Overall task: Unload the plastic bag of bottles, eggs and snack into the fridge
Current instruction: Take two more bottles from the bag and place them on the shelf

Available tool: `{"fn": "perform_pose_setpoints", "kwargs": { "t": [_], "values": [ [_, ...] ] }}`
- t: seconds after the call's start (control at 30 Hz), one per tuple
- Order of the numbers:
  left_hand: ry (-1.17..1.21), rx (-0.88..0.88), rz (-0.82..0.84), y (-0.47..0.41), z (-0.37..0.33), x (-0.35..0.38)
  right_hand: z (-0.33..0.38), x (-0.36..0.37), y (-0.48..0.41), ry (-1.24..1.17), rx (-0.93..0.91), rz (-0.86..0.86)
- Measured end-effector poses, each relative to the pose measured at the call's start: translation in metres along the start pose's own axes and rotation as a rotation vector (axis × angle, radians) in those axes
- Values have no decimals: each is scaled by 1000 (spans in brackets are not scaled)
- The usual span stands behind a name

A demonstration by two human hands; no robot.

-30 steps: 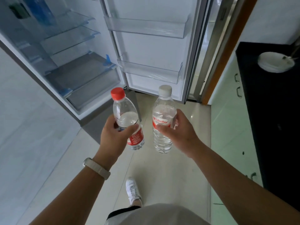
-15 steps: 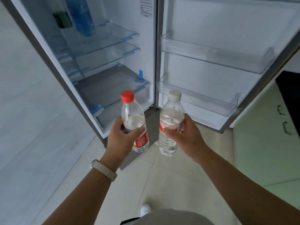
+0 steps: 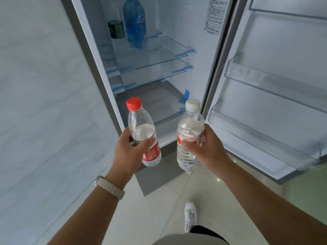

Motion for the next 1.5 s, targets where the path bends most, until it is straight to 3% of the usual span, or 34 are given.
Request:
{"fn": "perform_pose_setpoints", "kwargs": {
  "t": [0.6,1.0,1.5],
  "values": [
    [-11,12,-293,-148,-69,7,40,-24,-204,-134,-270,275],
    [82,241,-454,-228,-154,-26,141,-33,-312,-326,-426,227],
    [128,223,-493,-307,-150,-51,170,9,-400,-320,-371,113]
  ]
}}
Point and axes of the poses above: each hand's wrist, its own y-axis away from the middle knuckle, its own x-axis out of the palm, z = x × y, the point moved 6 cm from there along -y, towards the middle knuckle, and after that the axes turned 7 degrees about z, right-handed, at the moved point
